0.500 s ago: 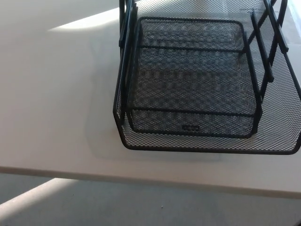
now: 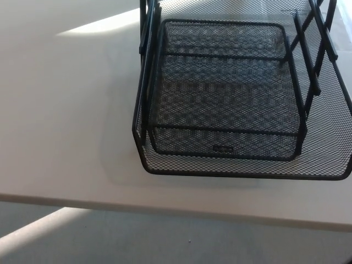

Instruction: A balck drawer is kept on the middle of the table and the robot uses its right hand to push it back away from the robot

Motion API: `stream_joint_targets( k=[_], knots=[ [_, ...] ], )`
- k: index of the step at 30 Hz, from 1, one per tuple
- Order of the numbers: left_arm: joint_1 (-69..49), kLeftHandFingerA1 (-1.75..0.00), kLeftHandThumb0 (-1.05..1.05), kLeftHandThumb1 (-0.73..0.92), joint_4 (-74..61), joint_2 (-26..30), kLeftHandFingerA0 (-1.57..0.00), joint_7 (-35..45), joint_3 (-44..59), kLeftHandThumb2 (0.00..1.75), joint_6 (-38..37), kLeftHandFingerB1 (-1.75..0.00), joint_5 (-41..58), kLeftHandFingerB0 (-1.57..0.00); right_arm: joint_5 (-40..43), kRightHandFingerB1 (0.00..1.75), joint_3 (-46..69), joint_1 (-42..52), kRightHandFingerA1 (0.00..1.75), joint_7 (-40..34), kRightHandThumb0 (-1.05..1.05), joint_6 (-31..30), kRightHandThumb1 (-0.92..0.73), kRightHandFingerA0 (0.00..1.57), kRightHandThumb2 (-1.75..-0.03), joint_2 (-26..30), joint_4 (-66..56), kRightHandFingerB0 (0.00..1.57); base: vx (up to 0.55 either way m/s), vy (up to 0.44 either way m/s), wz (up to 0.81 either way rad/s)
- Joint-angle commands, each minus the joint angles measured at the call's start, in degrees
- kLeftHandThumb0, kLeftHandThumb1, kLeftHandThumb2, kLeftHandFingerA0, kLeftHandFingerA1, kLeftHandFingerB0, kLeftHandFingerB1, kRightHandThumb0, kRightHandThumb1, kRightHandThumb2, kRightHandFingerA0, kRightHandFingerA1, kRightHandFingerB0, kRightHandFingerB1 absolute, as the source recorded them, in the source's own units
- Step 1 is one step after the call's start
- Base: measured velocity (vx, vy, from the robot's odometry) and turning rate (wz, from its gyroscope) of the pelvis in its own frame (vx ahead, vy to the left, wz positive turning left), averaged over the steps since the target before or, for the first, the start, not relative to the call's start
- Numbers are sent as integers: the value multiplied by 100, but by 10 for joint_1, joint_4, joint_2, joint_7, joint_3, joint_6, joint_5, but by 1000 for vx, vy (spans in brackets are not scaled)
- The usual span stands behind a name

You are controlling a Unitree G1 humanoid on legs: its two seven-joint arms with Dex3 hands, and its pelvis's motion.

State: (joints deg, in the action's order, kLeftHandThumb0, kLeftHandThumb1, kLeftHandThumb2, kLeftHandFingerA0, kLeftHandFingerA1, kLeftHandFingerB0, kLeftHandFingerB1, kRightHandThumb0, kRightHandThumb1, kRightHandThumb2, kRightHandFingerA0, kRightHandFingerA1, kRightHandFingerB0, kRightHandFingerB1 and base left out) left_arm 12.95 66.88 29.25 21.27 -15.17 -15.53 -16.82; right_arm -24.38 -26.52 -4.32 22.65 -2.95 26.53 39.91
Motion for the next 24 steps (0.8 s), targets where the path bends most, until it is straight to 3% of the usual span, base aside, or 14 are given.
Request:
stream_joint_targets(
  k=[1,3,4,10,16,24],
  knots=[
    [3,-40,-55,71,12,12,-50,17,5,62,-21,-33,-1,-34,-5,34,49,163,41,23,-49,-25,-80,46,-64,101,-296,36,0,0,0],
    [1,-39,-54,74,9,14,-52,15,4,62,-20,-33,-3,-35,-2,33,82,232,42,55,-49,-41,-77,49,-64,138,-442,34,0,0,0],
    [1,-39,-54,74,8,14,-52,13,2,62,-20,-33,-4,-35,12,34,110,273,42,70,-49,-19,-80,52,-64,160,-516,37,0,0,0],
    [2,-40,-55,74,6,13,-53,9,1,62,-18,-33,-7,-35,77,34,223,396,40,150,-51,16,-76,51,-64,194,-766,36,0,0,0],
    [0,-39,-55,74,4,16,-52,9,0,63,-21,-33,-8,-34,140,36,261,419,43,199,-48,51,-76,53,-63,212,-857,38,0,0,0],
    [2,-40,-55,71,4,15,-50,12,1,62,-19,-33,-7,-32,165,36,275,396,43,239,-47,49,-79,55,-64,236,-935,40,0,0,0]
  ],
)
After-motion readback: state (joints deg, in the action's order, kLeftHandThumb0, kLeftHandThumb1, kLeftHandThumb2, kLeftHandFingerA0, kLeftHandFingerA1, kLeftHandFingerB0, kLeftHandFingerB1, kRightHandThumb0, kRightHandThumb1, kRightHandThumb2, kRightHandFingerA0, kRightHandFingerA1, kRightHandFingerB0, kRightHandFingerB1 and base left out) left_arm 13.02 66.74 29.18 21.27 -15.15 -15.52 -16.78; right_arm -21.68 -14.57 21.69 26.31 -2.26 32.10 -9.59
